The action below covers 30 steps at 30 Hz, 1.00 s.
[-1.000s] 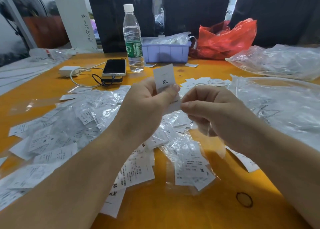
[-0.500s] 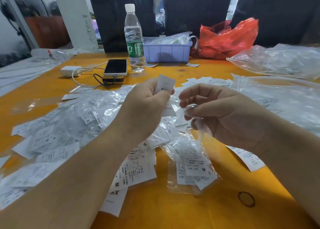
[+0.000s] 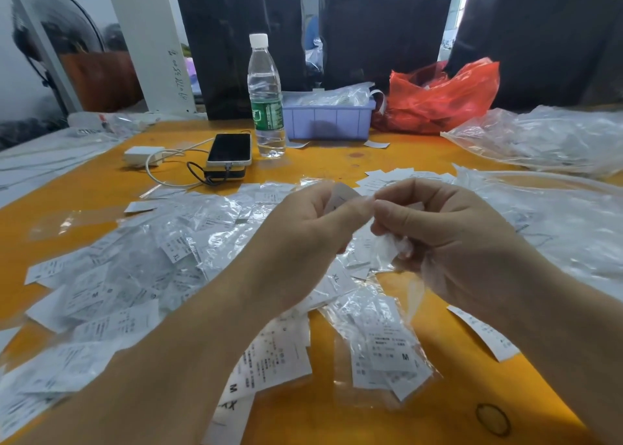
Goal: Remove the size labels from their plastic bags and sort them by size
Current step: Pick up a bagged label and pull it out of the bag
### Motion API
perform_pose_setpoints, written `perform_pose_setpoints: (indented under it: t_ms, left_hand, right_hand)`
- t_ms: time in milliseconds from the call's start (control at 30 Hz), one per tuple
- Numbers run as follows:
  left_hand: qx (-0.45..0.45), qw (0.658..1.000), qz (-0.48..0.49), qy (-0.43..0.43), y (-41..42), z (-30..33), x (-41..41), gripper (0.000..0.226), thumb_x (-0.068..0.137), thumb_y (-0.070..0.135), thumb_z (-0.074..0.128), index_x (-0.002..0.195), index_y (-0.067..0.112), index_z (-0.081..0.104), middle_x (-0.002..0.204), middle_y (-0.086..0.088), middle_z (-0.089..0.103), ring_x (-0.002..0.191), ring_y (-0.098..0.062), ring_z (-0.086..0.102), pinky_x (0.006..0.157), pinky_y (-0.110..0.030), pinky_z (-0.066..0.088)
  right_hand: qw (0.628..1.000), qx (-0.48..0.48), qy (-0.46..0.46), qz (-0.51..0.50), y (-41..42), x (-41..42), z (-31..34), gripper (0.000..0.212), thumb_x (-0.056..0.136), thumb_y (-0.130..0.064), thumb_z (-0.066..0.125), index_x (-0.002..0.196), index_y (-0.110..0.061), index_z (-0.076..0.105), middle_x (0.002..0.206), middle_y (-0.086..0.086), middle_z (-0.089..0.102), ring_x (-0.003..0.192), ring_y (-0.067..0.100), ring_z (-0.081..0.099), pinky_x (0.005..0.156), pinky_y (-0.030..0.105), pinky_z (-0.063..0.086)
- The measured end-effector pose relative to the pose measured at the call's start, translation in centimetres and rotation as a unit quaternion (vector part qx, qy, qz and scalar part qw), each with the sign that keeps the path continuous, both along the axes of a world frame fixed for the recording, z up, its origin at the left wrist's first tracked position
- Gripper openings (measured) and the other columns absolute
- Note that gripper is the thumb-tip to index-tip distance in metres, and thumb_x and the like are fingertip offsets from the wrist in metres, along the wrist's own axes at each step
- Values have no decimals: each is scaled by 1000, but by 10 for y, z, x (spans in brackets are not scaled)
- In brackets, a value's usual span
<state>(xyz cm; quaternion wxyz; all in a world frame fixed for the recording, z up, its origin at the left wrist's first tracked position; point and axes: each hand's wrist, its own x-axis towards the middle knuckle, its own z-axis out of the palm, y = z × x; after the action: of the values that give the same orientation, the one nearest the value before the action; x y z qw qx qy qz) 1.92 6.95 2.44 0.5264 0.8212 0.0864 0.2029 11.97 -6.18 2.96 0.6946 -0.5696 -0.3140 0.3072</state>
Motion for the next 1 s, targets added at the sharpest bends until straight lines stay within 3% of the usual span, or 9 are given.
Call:
perform_pose_setpoints:
  t_ms: [100, 233, 433, 600, 733, 900, 1000]
  left_hand:
    - [-9, 1000, -28, -2, -5, 1, -2, 31, 80, 55, 66, 71, 26, 62, 50, 13, 44, 45, -6, 39, 46, -22, 33]
    - [-42, 999, -23, 8, -4, 2, -2, 19, 80, 37, 71, 70, 22, 64, 46, 15, 48, 42, -3, 43, 44, -16, 36]
    - [-99, 993, -41, 43, -3, 2, -2, 26, 90, 23, 67, 66, 19, 61, 47, 7, 50, 41, -8, 40, 42, -21, 35]
    - [-109, 993, -8, 36, 1, 4, 0, 39, 90, 17, 66, 52, 26, 62, 48, 6, 47, 42, -9, 38, 43, -22, 33]
    - [-132, 989, 21, 62, 4, 5, 0, 45, 90, 16, 60, 46, 28, 58, 47, 10, 43, 40, -5, 33, 42, -20, 29]
    - [-101, 991, 46, 70, 8, 5, 0, 19, 93, 24, 58, 77, 13, 60, 44, 12, 50, 40, -4, 40, 41, -18, 34]
    - [-126, 990, 28, 51, 8, 4, 1, 13, 93, 26, 61, 87, 14, 61, 58, 8, 64, 42, -4, 43, 41, -18, 36]
  right_hand:
    - [1000, 16, 5, 5, -1, -1, 1, 26, 58, -18, 72, 80, -6, 67, 55, 6, 53, 43, 11, 46, 43, 24, 38]
    - [997, 53, 40, 43, 2, -3, 0, 19, 68, -9, 62, 86, -2, 65, 64, 11, 53, 45, 10, 48, 44, 22, 41]
    - [994, 71, 54, 62, 1, -2, 0, 32, 69, -5, 62, 101, -4, 64, 75, 7, 58, 48, 11, 48, 46, 20, 43]
    - [996, 25, 48, 72, 0, 4, -3, 40, 65, -4, 69, 105, -6, 65, 73, 7, 61, 49, 13, 51, 47, 23, 45]
    - [996, -22, 7, 83, 1, 4, -6, 28, 67, -2, 68, 95, -2, 69, 64, 8, 58, 50, 15, 53, 46, 23, 45]
    - [996, -63, -43, 50, -2, 5, -2, 25, 65, -15, 71, 87, -3, 72, 66, 8, 61, 50, 14, 51, 47, 24, 45]
    - [997, -60, -49, 30, -2, 7, -2, 25, 68, -21, 70, 83, -1, 69, 58, 6, 56, 47, 14, 45, 44, 24, 41]
